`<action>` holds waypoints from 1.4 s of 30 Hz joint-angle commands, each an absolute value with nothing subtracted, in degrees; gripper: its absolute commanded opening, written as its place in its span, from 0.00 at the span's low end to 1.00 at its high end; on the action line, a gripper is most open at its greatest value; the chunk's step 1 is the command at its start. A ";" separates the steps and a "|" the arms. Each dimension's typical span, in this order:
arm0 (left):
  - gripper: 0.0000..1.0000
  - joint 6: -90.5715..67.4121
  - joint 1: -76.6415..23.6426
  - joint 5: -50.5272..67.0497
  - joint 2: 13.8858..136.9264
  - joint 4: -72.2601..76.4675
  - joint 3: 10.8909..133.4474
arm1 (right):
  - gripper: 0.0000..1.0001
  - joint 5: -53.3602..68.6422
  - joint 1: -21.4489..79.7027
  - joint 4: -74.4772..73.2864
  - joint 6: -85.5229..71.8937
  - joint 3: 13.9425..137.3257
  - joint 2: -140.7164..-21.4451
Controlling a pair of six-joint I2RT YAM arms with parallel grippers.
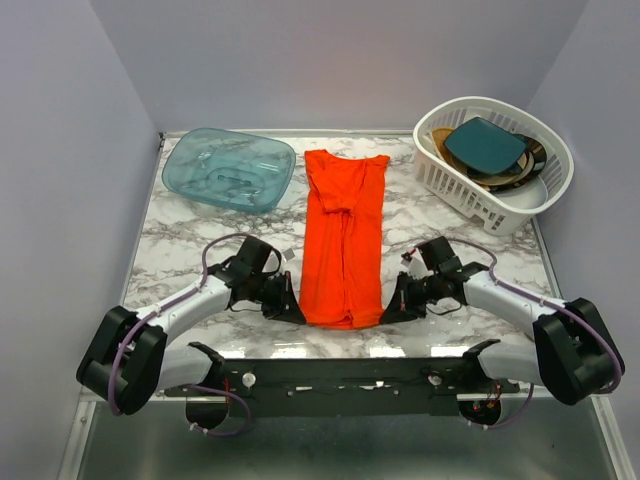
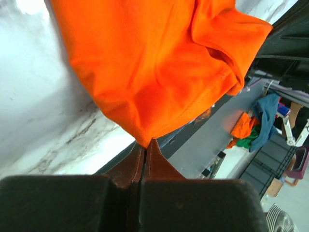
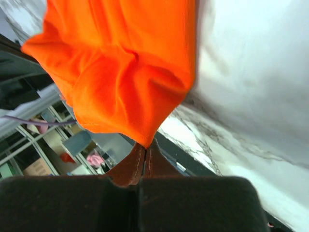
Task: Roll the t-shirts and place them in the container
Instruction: Roll the T-shirt to the center of the board.
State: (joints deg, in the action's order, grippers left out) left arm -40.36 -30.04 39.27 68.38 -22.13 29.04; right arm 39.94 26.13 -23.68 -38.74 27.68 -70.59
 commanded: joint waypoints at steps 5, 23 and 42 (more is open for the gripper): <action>0.00 -38.85 -27.86 35.51 72.07 -21.54 33.48 | 0.00 41.40 24.00 -22.86 -37.09 31.29 -74.18; 0.02 -37.62 -23.82 30.59 82.78 -14.33 39.27 | 0.00 40.34 22.68 -18.19 -35.68 37.62 -84.90; 0.10 -36.21 -21.01 32.17 86.57 -17.58 42.19 | 0.43 33.83 21.36 -23.37 -15.66 47.81 -81.04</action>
